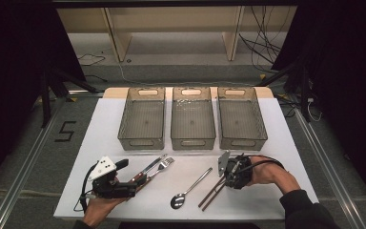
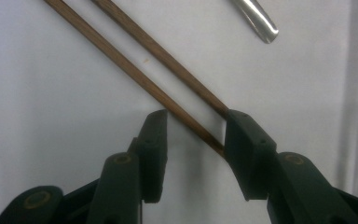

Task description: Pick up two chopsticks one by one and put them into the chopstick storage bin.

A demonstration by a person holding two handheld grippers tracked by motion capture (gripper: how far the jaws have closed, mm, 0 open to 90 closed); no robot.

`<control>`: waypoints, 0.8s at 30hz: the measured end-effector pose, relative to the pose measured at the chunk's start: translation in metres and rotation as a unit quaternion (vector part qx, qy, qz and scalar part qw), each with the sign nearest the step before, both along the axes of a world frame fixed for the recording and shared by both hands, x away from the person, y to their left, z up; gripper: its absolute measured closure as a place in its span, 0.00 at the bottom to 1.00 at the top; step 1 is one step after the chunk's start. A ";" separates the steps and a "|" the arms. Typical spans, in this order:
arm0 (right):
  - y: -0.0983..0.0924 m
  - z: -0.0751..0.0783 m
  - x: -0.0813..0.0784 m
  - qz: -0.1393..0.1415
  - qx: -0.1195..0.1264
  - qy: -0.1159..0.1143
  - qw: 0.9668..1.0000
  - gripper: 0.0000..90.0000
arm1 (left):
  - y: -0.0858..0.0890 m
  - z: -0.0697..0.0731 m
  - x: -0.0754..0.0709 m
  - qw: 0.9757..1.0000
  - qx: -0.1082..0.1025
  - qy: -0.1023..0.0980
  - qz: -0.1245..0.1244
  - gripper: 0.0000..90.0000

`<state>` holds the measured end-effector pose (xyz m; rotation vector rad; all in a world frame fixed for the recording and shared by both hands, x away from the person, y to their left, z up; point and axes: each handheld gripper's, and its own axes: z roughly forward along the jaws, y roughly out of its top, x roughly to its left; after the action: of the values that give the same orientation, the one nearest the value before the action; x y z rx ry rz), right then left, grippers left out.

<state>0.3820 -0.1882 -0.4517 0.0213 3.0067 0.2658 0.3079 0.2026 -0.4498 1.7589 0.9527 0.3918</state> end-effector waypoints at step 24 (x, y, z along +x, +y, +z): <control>0.003 -0.002 -0.001 0.036 -0.042 0.022 0.998 0.71 | 0.000 0.000 0.000 1.000 0.002 0.001 0.000 0.08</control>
<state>0.3807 -0.1854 -0.4533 -0.0891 3.0634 0.1480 0.3079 0.2027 -0.4497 1.7623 0.9527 0.3922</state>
